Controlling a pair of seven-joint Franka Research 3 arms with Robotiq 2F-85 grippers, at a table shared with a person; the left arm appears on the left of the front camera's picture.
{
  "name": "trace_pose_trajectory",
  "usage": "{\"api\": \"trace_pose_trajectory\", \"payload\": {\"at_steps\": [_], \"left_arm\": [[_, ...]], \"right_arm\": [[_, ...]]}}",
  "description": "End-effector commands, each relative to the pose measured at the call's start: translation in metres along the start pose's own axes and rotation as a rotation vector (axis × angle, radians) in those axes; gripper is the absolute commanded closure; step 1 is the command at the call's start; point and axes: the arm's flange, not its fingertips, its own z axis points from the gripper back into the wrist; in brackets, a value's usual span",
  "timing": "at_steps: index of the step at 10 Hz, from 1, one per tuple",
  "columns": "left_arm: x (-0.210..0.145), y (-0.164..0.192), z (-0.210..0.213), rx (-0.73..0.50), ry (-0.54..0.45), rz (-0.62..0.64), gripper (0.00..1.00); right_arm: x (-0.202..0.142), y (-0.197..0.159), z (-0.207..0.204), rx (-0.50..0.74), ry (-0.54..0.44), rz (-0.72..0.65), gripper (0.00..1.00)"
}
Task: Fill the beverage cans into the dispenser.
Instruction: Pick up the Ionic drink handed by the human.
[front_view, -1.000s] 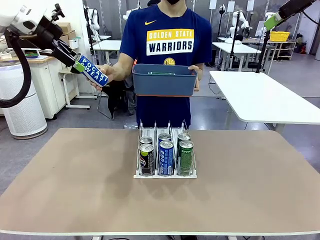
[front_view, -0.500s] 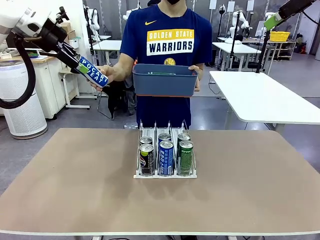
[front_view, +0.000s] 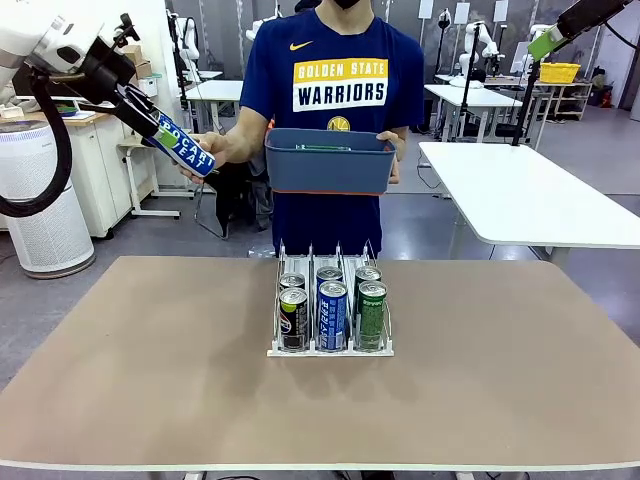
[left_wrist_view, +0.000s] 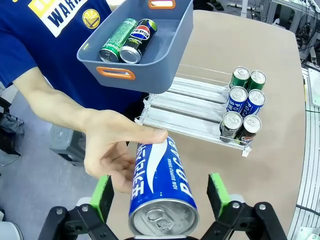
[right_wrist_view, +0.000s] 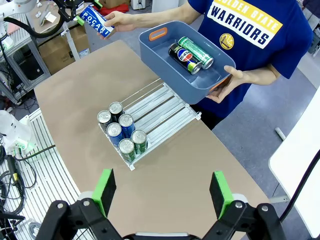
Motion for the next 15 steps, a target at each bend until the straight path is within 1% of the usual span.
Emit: {"api": "trace_pose_trajectory", "payload": {"at_steps": [1,2,3,4,5,7,8,9,10,13,15], "left_arm": [[-0.0013,-0.0008,0.0016,0.002,-0.005,0.001,0.0],[0.0,0.0,0.0,0.0,0.0,0.0,0.0],[-0.0018,-0.0007,0.0,0.009,0.015,0.011,0.53],[-0.0032,-0.0012,-0.0012,0.017,0.023,0.016,0.55],[-0.004,-0.0006,-0.0013,0.025,0.024,0.02,1.0],[-0.0047,-0.0004,-0.0012,0.034,0.034,0.028,1.0],[-0.0054,-0.0003,-0.0009,0.033,0.031,0.035,0.83],[-0.0065,0.0001,0.0009,0.024,0.031,0.037,0.93],[-0.0071,0.0,0.0013,0.017,0.035,0.039,1.0],[-0.0077,-0.0008,0.0028,-0.019,0.062,0.044,1.0],[-0.007,-0.0004,0.0034,-0.016,0.065,0.049,1.0]], "right_arm": [[-0.0005,0.0011,-0.0002,0.001,0.001,0.0,0.0],[-0.0005,0.0011,-0.0002,0.001,0.001,0.0,0.0],[-0.0005,0.0011,-0.0002,0.001,0.001,0.0,0.0],[-0.0005,0.0011,-0.0002,0.001,0.001,0.0,0.0],[-0.0005,0.0011,-0.0002,0.001,0.001,0.0,0.0],[-0.0005,0.0011,-0.0002,0.001,0.001,0.0,0.0],[-0.0005,0.0011,-0.0002,0.001,0.001,0.0,0.0],[-0.0005,0.0011,-0.0002,0.001,0.001,0.0,0.0],[-0.0005,0.0011,-0.0002,0.001,0.001,0.0,0.0],[-0.0005,0.0011,-0.0002,0.001,0.001,0.0,0.0],[-0.0005,0.0011,-0.0002,0.001,0.001,0.0,0.0]]}}
